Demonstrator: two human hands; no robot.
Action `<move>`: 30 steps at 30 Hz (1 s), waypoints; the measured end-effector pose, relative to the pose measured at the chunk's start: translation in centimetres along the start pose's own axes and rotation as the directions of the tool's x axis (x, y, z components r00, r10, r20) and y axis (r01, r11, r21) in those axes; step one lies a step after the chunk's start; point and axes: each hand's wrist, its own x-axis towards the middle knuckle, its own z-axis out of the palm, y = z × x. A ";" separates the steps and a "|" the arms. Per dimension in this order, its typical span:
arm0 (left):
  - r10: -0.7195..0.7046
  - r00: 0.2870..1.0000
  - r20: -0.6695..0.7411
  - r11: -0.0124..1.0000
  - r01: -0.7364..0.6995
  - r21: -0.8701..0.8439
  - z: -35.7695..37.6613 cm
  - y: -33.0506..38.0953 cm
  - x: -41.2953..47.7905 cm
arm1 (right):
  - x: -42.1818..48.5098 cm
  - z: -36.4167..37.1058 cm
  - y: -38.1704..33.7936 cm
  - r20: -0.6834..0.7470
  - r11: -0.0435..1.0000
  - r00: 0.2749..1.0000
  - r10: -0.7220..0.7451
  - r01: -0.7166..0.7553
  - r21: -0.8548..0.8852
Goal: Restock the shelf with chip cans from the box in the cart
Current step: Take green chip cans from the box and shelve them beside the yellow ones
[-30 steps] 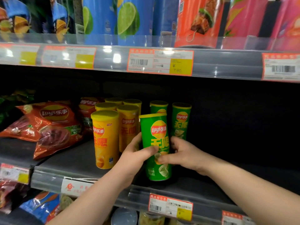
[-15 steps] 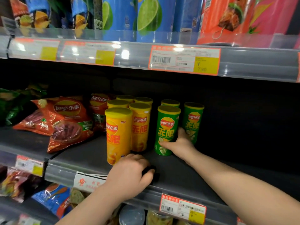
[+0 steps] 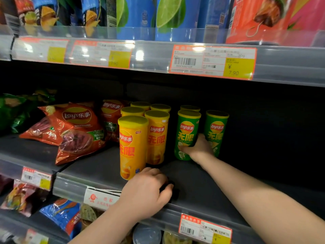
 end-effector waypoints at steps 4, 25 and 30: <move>-0.004 1.000 0.023 1.000 0.005 -0.012 0.0 -0.1 0.1 | 0.5 0.0 -0.5 0.005 1.000 1.000 0.008 -0.008 -0.011; -0.045 0.992 0.122 0.998 0.038 0.058 -0.3 0.2 0.4 | 1.0 0.3 -0.6 0.013 0.997 0.999 0.048 -0.047 -0.064; -0.028 0.993 0.111 0.996 0.019 0.082 -0.3 0.0 0.4 | -0.7 -0.7 -0.3 0.045 0.979 0.998 0.033 -0.023 -0.203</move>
